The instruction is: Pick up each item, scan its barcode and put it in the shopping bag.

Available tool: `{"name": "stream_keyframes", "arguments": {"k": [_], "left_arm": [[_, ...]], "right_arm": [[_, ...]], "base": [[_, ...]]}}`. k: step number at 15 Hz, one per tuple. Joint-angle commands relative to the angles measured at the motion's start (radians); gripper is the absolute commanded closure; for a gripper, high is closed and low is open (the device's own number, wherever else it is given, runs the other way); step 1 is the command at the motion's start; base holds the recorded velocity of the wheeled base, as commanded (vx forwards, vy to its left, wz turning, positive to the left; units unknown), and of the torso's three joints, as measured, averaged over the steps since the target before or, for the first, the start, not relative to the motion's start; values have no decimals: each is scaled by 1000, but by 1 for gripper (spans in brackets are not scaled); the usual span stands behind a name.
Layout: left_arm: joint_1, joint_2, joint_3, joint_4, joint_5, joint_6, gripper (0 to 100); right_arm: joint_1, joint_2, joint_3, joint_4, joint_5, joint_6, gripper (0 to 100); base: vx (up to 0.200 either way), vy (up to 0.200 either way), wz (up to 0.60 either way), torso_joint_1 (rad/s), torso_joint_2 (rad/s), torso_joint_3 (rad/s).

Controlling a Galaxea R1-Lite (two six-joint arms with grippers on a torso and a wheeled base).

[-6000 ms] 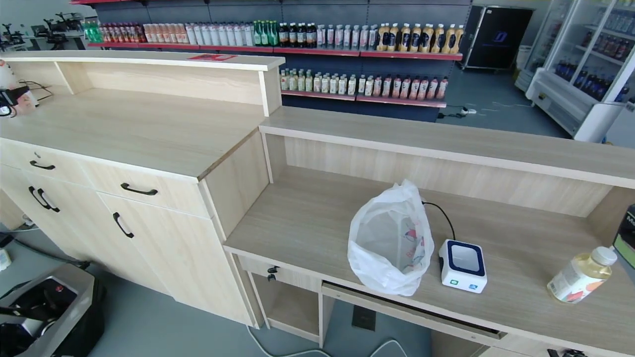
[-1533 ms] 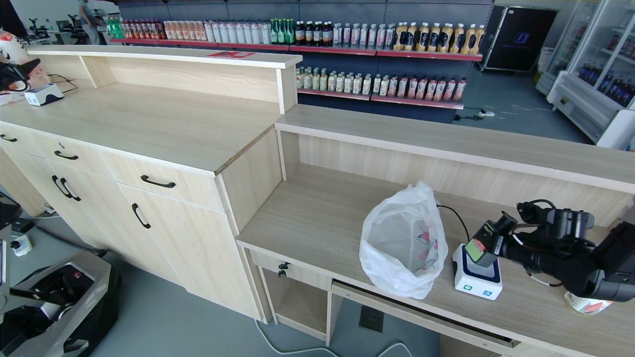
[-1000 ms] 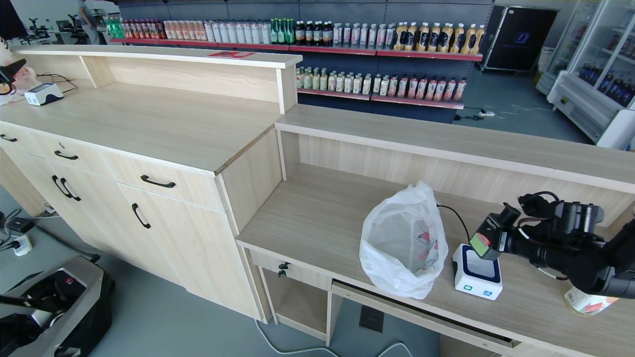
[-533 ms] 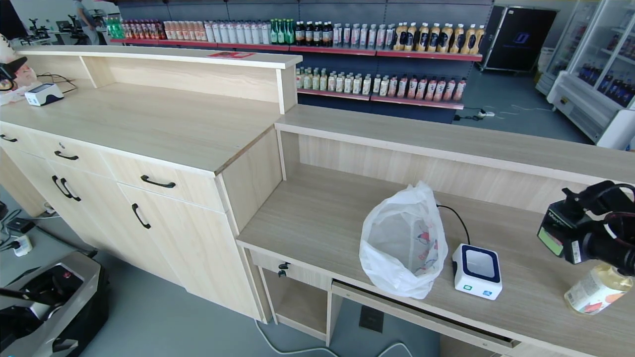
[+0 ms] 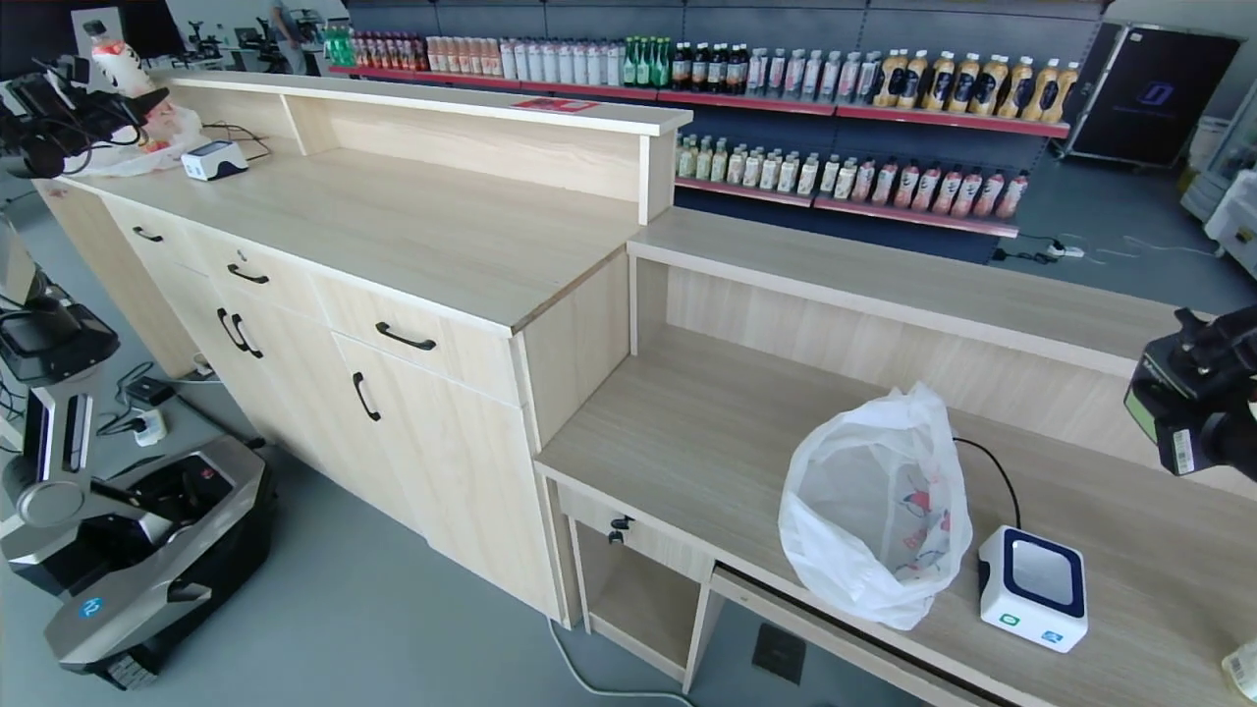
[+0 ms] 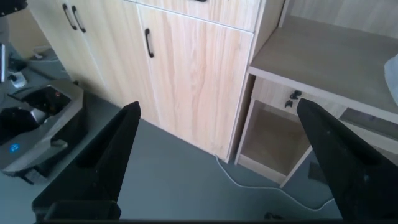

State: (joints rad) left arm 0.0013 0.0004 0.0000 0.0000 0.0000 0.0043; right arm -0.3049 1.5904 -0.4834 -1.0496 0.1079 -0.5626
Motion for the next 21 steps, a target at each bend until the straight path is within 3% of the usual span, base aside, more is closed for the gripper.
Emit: {"name": "stream_keyframes", "arguments": {"k": [1,3,7,9,17,21], "left_arm": [[0,0,0,0,0,0,0],[0,0,0,0,0,0,0],[0,0,0,0,0,0,0],[0,0,0,0,0,0,0],[0,0,0,0,0,0,0],[0,0,0,0,0,0,0]], "right_arm": [[130,160,-90,-79,-83,87,100],[176,385,-204,-66,-80,213,100],[247,603,-328,-50,-79,395,100],[250,669,-380,-40,-71,395,100],[240,784,-354,-52,-73,360,100],[234,858,-448,-81,-80,355,100]], "base": [[0,0,600,-7,2,2],[0,0,0,0,0,0],[0,0,0,0,0,0],[0,0,0,0,0,0],[0,0,0,0,0,0],[0,0,0,0,0,0]]}}
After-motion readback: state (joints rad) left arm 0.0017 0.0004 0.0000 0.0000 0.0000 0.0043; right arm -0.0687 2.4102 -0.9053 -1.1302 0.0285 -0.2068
